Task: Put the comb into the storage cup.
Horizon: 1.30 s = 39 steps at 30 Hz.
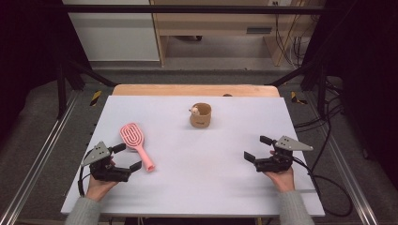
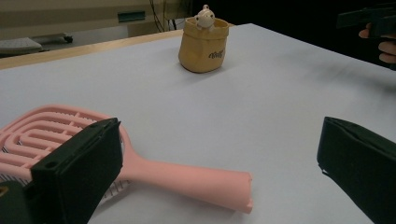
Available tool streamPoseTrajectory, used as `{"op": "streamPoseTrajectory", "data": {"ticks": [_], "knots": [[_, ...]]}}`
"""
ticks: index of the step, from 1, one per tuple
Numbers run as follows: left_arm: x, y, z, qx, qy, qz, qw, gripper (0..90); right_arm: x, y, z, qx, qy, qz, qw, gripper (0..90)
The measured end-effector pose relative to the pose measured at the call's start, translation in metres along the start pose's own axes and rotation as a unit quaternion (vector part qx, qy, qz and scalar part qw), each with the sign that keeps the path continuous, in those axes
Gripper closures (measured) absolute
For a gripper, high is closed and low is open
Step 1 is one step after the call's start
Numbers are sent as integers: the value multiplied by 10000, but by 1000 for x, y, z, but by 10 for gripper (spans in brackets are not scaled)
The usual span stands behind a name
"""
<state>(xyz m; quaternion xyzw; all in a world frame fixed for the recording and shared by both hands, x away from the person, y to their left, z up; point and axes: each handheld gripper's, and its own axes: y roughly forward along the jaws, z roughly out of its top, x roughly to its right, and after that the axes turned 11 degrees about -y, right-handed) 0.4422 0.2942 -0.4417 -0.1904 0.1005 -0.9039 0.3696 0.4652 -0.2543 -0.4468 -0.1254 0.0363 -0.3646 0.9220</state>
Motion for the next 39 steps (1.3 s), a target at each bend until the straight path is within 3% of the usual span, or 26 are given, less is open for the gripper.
{"op": "streamPoseTrajectory", "data": {"ticks": [17,24,31,35,39], "knots": [[-3,-5,6,-51,-11,217,9998,10,0,-1,0,-39,-43,-24,10000,3],[-3,-3,9,-245,60,405,9989,44,0,-1,0,-42,-45,-45,10000,3],[-3,3,10,-404,17,647,9971,171,0,0,0,-77,-35,-34,10000,3],[-1,7,12,-413,11,694,9967,242,0,0,0,-73,-42,-36,10000,3],[1,13,13,-573,-58,696,9959,351,0,0,0,-63,-51,-48,10000,3]]}}
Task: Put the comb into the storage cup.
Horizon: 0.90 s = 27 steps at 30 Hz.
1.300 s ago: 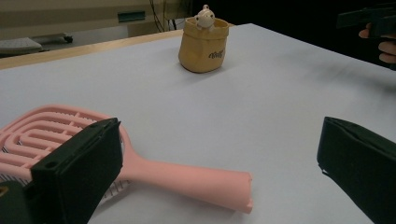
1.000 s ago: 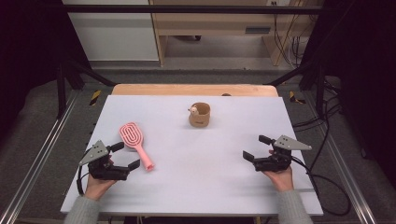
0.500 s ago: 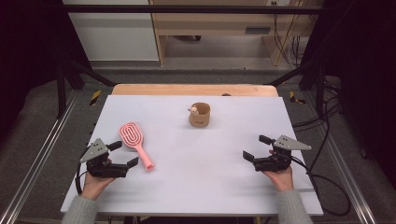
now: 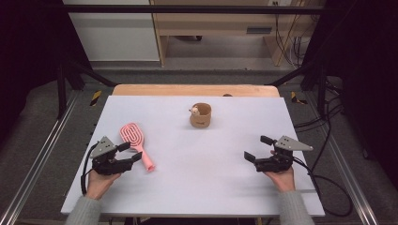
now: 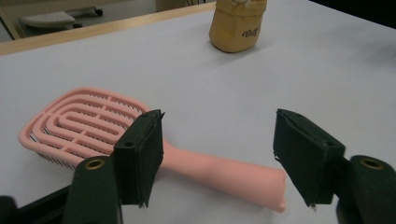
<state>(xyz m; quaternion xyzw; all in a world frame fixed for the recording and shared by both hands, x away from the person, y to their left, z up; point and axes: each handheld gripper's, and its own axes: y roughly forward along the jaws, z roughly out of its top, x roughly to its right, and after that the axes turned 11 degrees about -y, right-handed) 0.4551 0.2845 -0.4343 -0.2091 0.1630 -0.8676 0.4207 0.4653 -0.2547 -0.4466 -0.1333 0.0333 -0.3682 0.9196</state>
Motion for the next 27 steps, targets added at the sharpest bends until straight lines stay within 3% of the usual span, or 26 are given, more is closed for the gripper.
{"op": "streamPoseTrajectory", "data": {"ticks": [17,27], "knots": [[10,19,4,-289,36,-25,9996,673,0,0,0,-32,-4,4,10000,3],[15,29,4,-430,35,-37,9991,796,0,1,-1,-41,-11,15,10000,3]]}}
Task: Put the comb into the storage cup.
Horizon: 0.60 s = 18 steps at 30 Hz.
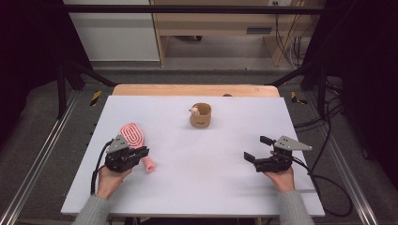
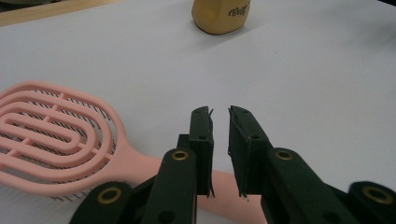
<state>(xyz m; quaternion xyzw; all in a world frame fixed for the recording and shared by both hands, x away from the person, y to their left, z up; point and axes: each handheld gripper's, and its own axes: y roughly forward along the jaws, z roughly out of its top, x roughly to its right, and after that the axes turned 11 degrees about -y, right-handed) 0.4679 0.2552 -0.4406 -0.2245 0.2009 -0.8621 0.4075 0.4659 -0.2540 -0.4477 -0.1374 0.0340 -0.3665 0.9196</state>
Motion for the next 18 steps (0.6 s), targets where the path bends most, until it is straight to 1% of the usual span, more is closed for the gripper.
{"op": "streamPoseTrajectory", "data": {"ticks": [4,5,8,13,17,18], "knots": [[0,2,0,-31,-18,10,10000,817,0,0,0,3,10,3,10000,3],[-1,4,0,-51,-53,46,10000,834,0,0,0,0,6,3,10000,3],[-1,5,0,-53,-114,65,9999,858,0,0,0,4,-3,1,10000,3],[0,9,-1,-186,-95,79,9998,888,0,0,0,-2,-4,-3,10000,3],[1,14,-2,-284,-80,74,9995,891,0,0,0,-19,1,-2,10000,3],[2,15,-2,-358,-31,71,9993,891,0,0,0,-21,6,0,10000,3]]}}
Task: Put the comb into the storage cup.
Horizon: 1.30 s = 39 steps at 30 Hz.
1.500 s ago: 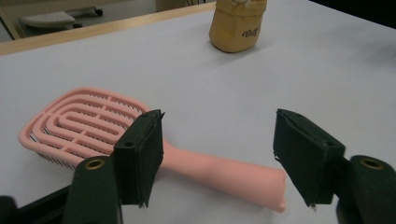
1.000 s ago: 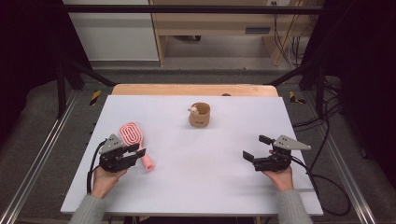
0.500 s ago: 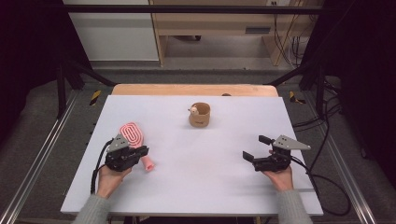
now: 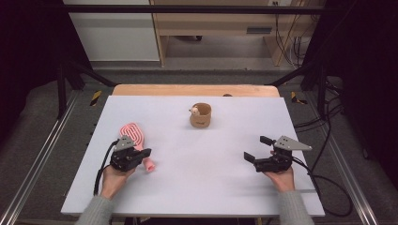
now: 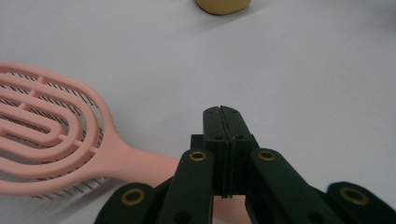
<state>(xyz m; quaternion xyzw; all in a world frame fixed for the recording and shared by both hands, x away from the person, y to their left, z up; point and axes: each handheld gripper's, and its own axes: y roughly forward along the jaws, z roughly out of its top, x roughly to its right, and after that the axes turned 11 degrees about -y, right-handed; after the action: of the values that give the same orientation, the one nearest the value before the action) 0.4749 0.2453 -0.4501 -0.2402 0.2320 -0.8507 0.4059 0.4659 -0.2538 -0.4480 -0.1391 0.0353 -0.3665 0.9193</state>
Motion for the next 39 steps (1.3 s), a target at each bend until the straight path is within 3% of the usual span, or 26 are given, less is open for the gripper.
{"op": "streamPoseTrajectory", "data": {"ticks": [21,39], "knots": [[4,8,-2,-433,212,118,9988,893,0,0,0,-11,-3,2,10000,3],[6,0,-3,-789,356,244,9959,894,0,1,0,-18,-21,-1,10000,3]]}}
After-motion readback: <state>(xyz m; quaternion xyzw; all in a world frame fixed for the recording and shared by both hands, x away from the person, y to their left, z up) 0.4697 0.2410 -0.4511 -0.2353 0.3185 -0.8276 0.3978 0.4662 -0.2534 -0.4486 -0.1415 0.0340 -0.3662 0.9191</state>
